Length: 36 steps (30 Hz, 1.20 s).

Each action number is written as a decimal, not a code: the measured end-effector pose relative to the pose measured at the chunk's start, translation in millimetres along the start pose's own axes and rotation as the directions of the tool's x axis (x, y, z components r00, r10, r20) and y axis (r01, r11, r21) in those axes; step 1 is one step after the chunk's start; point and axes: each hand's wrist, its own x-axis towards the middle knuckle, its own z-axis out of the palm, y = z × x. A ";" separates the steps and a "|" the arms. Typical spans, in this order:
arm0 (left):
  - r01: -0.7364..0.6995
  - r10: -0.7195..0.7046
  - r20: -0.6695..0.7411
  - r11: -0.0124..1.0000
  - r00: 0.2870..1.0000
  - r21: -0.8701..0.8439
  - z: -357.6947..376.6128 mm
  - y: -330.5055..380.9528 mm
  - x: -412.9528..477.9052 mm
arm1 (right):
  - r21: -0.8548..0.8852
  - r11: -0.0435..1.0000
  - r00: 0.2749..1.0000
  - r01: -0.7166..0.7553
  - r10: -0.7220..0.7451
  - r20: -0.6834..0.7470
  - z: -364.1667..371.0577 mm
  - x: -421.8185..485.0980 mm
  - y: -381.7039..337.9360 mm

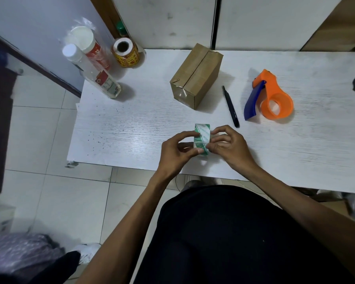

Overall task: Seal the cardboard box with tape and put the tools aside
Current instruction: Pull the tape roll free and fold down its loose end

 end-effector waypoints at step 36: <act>0.163 -0.131 -0.231 0.979 0.964 0.123 12.3 9.8 23.3 | 0.022 0.996 0.997 -0.082 0.082 -0.016 10.3 21.3 -13.0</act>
